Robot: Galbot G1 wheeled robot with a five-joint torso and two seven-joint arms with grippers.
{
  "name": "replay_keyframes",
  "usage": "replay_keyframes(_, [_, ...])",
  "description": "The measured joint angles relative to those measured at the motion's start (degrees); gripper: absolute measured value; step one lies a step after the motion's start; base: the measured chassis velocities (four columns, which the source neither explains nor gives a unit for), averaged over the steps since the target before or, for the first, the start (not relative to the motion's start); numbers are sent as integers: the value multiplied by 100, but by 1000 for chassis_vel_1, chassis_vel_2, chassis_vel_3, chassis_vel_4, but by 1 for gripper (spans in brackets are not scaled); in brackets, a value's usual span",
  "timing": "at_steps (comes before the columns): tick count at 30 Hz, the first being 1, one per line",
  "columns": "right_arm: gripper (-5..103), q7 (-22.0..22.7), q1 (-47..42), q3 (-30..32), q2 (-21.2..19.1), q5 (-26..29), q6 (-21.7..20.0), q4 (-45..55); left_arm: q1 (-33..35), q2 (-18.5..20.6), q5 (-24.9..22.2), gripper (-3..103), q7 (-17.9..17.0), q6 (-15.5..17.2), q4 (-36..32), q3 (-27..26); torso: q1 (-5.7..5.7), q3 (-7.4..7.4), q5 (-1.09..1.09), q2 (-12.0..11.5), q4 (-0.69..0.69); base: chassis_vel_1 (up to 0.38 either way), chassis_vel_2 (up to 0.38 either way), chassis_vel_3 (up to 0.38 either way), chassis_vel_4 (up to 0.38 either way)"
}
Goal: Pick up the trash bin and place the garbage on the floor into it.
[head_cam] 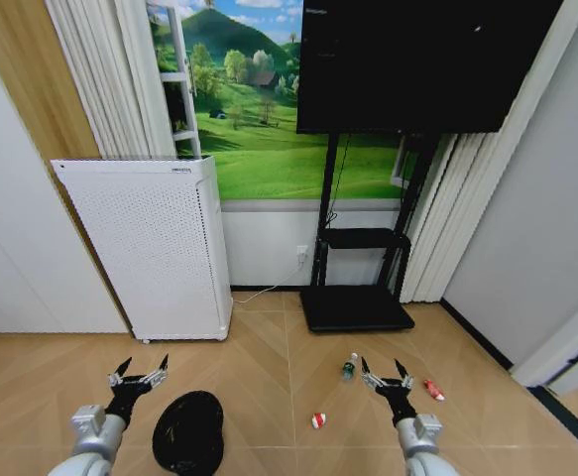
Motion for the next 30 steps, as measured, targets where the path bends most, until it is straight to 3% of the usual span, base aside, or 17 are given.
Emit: replay_keyframes(30, [100, 57, -23, 41, 79, 98, 100, -41, -18, 37, -7, 100, 20, 44, -100, 30, -250, -437, 0, -686, 0, 0, 0, 0, 0])
